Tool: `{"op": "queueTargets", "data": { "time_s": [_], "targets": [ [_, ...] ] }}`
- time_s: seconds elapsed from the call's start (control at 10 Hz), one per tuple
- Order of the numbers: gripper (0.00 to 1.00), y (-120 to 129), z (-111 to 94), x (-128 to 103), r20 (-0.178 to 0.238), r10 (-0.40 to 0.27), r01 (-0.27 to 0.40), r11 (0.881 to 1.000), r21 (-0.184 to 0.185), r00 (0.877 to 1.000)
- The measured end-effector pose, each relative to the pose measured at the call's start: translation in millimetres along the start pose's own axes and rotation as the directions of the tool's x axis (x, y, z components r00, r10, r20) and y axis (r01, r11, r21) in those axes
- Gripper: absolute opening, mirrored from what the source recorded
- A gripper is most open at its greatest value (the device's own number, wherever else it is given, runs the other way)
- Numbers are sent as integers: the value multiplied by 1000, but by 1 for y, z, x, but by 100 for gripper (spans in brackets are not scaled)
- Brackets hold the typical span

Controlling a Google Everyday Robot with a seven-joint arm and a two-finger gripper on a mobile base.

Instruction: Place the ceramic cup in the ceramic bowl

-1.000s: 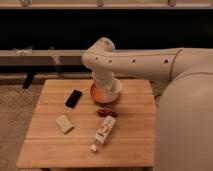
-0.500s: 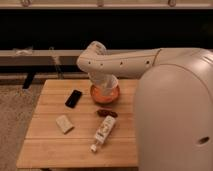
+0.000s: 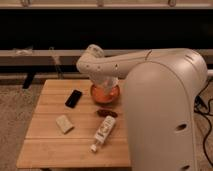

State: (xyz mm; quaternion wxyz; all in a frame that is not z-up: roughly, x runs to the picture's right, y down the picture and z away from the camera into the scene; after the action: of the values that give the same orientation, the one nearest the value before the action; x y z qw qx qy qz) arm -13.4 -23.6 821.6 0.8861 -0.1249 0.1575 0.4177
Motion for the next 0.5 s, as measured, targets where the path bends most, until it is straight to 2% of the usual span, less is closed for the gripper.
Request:
{"op": "queueTargets", "data": {
  "time_s": [0.1,0.2,0.5],
  "targets": [
    [78,0,0,0,0,0,0,1000,0,1000],
    [80,0,0,0,0,1,-1,1000,0,1000],
    [80,0,0,0,0,1,-1,1000,0,1000]
  ]
}}
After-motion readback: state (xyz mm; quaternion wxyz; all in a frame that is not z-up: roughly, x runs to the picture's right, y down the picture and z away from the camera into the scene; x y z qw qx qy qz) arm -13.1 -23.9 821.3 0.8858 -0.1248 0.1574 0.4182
